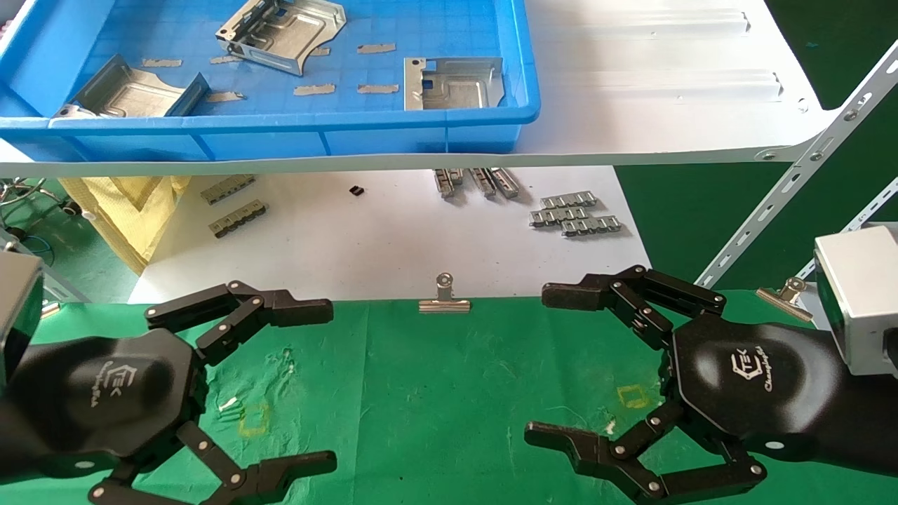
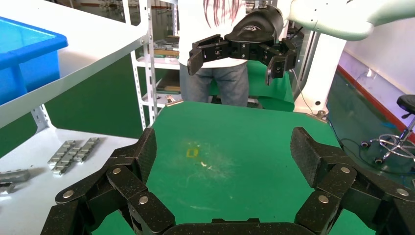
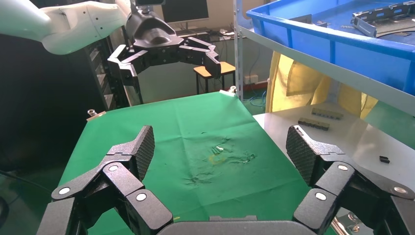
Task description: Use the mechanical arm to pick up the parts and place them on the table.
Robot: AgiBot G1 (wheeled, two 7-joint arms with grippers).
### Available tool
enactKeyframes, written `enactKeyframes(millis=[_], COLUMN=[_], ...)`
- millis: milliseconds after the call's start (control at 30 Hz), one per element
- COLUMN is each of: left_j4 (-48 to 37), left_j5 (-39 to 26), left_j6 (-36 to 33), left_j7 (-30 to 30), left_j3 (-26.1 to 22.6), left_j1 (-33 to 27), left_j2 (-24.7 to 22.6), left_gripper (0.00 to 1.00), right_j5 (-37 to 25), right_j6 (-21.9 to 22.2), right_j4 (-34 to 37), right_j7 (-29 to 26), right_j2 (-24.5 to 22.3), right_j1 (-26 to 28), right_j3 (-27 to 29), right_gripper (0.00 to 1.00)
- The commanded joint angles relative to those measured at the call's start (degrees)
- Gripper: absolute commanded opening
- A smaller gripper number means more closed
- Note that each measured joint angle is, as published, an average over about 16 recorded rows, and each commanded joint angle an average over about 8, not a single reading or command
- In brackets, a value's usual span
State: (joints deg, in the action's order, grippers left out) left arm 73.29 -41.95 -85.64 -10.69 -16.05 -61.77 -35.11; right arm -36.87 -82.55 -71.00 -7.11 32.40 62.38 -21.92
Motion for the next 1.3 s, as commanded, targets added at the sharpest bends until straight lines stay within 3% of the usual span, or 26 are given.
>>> enactKeyframes(millis=[33,300,333,567,600,1300], left_j4=[0.0,0.0,0.0,0.0,0.0,0.0], left_j5=[0.0,0.0,0.0,0.0,0.0,0.0], left_j6=[0.0,0.0,0.0,0.0,0.0,0.0], left_j7=[0.0,0.0,0.0,0.0,0.0,0.0], left_j3=[0.0,0.0,0.0,0.0,0.0,0.0], left_j1=[0.0,0.0,0.0,0.0,0.0,0.0], left_j2=[0.0,0.0,0.0,0.0,0.0,0.0], left_gripper=[1.00,1.00,1.00,1.00,1.00,1.00], right_j5=[0.0,0.0,0.0,0.0,0.0,0.0], right_j6=[0.0,0.0,0.0,0.0,0.0,0.0], right_j4=[0.0,0.0,0.0,0.0,0.0,0.0], right_j7=[0.0,0.0,0.0,0.0,0.0,0.0], right_j2=[0.0,0.0,0.0,0.0,0.0,0.0], right_j1=[0.0,0.0,0.0,0.0,0.0,0.0], right_j3=[0.0,0.0,0.0,0.0,0.0,0.0], right_gripper=[1.00,1.00,0.92,0.04,0.00,0.00])
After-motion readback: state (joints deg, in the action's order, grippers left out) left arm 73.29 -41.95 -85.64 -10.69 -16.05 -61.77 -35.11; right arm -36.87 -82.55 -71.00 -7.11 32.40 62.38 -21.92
